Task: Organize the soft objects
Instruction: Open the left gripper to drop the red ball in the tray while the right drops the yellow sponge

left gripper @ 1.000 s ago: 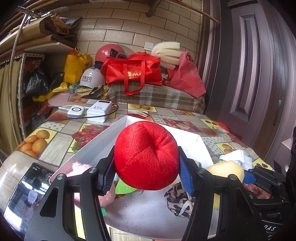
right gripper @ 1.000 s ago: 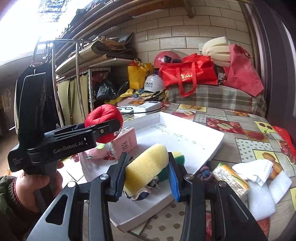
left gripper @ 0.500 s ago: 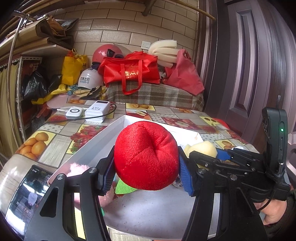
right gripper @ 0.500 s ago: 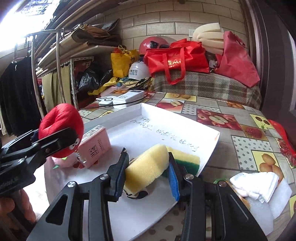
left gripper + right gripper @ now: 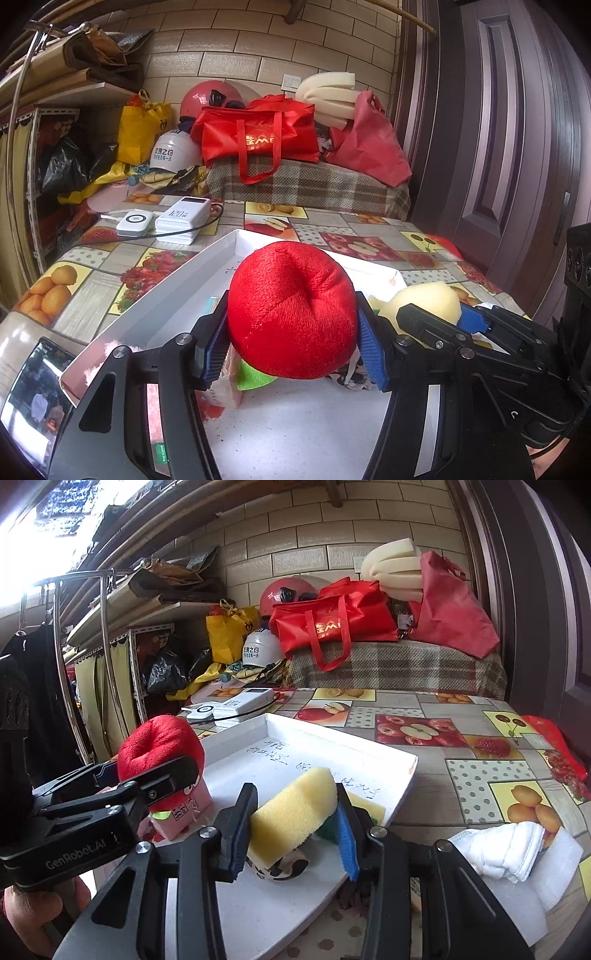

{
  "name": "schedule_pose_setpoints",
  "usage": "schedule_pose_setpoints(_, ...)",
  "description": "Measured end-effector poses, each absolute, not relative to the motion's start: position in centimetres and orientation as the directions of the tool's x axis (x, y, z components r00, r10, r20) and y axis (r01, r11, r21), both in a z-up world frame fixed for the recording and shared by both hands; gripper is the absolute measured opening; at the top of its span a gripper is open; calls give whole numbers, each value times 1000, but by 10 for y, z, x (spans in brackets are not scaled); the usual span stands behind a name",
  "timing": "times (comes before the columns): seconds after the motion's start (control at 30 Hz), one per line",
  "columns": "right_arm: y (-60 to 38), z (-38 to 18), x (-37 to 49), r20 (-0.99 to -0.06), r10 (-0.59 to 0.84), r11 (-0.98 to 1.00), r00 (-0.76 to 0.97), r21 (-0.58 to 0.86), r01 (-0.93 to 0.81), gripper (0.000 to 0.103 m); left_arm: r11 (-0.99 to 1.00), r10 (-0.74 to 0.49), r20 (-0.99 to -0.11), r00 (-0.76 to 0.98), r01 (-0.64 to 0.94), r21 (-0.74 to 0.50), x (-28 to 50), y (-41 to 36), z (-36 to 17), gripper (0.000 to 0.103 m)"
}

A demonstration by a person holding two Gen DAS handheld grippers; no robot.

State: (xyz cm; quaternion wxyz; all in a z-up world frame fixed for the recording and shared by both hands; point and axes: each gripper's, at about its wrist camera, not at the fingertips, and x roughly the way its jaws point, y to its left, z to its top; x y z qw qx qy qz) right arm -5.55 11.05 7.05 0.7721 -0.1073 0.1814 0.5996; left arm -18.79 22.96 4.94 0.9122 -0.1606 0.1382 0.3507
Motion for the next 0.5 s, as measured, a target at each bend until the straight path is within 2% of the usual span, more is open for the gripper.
schedule_pose_setpoints(0.27,111,73,-73,-380,896,237,231,-31,-971,43,671,616,-390,684,-715,-194,-188,233,48,62)
schedule_pose_setpoints(0.37,111,73,-72,-374,898,239,232,-28,-971,46,646,636,-384,669,-734,-209,-193,235,48,69)
schedule_pose_setpoints(0.4,110,73,-72,-372,899,238,229,-24,-971,52,635,646,-381,661,-743,-212,-195,235,48,77)
schedule_pose_setpoints(0.43,111,73,-72,-372,900,236,227,-24,-972,67,606,672,-378,637,-766,-214,-198,236,48,83)
schedule_pose_setpoints(0.47,110,73,-71,-370,899,244,235,-23,-970,77,591,681,-373,630,-774,-228,-202,237,48,87)
schedule_pose_setpoints(0.5,109,73,-70,-369,898,251,240,-19,-968,90,588,679,-368,635,-771,-245,-205,239,47,98)
